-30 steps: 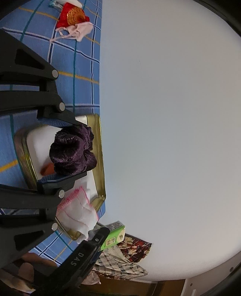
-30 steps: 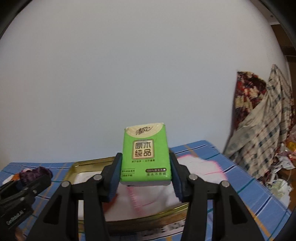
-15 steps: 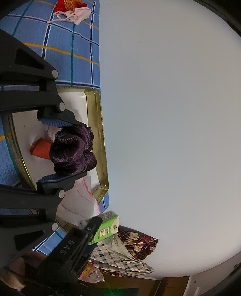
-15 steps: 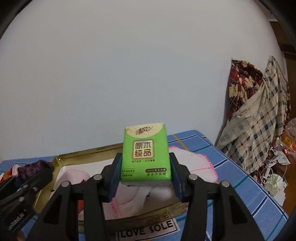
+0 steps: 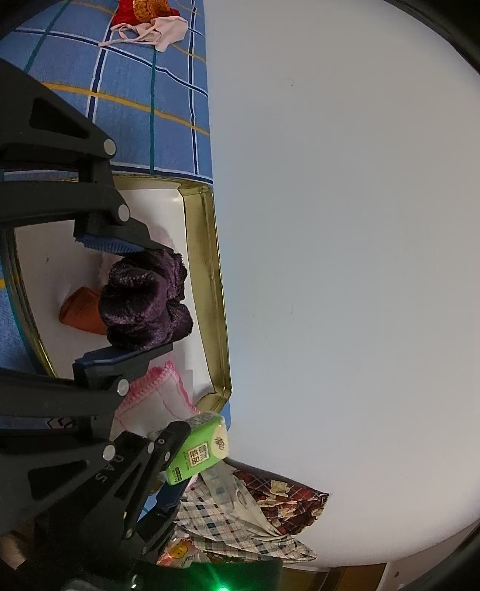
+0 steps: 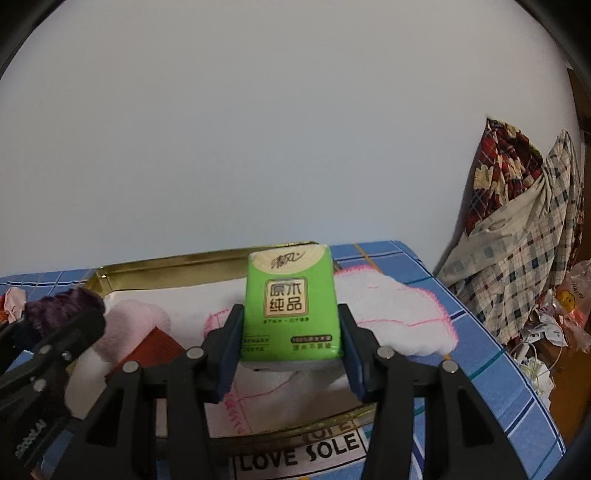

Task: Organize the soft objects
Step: 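Carry the tissue pack and scrunchie over the gold tin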

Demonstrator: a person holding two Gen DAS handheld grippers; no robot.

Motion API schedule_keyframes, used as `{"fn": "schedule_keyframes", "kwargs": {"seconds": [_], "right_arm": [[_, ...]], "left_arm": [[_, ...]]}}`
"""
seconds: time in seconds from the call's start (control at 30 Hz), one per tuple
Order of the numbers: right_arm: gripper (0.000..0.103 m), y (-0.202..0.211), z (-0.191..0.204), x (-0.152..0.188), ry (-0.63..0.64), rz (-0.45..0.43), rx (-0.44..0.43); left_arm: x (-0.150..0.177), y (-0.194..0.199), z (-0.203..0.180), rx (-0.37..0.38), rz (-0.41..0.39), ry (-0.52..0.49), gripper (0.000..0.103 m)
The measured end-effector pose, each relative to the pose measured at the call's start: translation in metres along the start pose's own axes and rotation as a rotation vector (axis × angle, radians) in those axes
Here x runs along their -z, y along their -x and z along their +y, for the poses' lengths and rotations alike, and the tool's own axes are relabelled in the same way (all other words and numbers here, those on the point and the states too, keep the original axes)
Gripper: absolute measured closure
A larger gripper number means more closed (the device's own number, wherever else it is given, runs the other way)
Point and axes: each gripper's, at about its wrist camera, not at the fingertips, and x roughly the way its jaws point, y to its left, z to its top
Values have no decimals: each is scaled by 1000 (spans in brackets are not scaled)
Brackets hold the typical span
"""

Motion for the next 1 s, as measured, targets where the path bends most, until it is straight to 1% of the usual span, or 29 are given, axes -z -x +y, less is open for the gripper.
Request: {"fn": "schedule_keyframes", "kwargs": {"seconds": [0.07, 0.13, 0.2, 0.3, 0.43, 0.53, 0.67, 0.73, 0.8, 0.9, 1.0], "right_arm": [[54, -8, -2, -1, -11, 35, 2], [54, -20, -3, -1, -24, 98, -3], [54, -27, -3, -1, -28, 133, -6], [54, -30, 2, -3, -8, 147, -3], [53, -42, 7, -5, -4, 217, -56], [53, -42, 12, -3, 22, 225, -59], [53, -37, 21, -1, 47, 220, -84], [53, -33, 25, 1, 43, 214, -129], [53, -31, 29, 1, 47, 209, -148], [53, -27, 38, 3, 79, 209, -201], [53, -22, 46, 5, 89, 223, -297]], "left_arm": [[0, -2, 0, -2, 4, 8, 59], [0, -4, -2, -5, 7, 10, 59], [-1, -4, -2, -8, 8, 16, 59], [-2, -4, -1, -11, 8, 27, 59], [-3, -5, 1, -19, 10, 36, 59], [-3, -6, 0, -29, 7, 35, 59], [-3, -7, 0, -33, 5, 29, 59], [-3, -7, -1, -43, 3, 26, 59], [-2, -7, 4, -60, -1, 33, 58], [-2, -8, 13, -72, 7, 71, 58], [-3, -6, 17, -75, -5, 96, 58]]}}
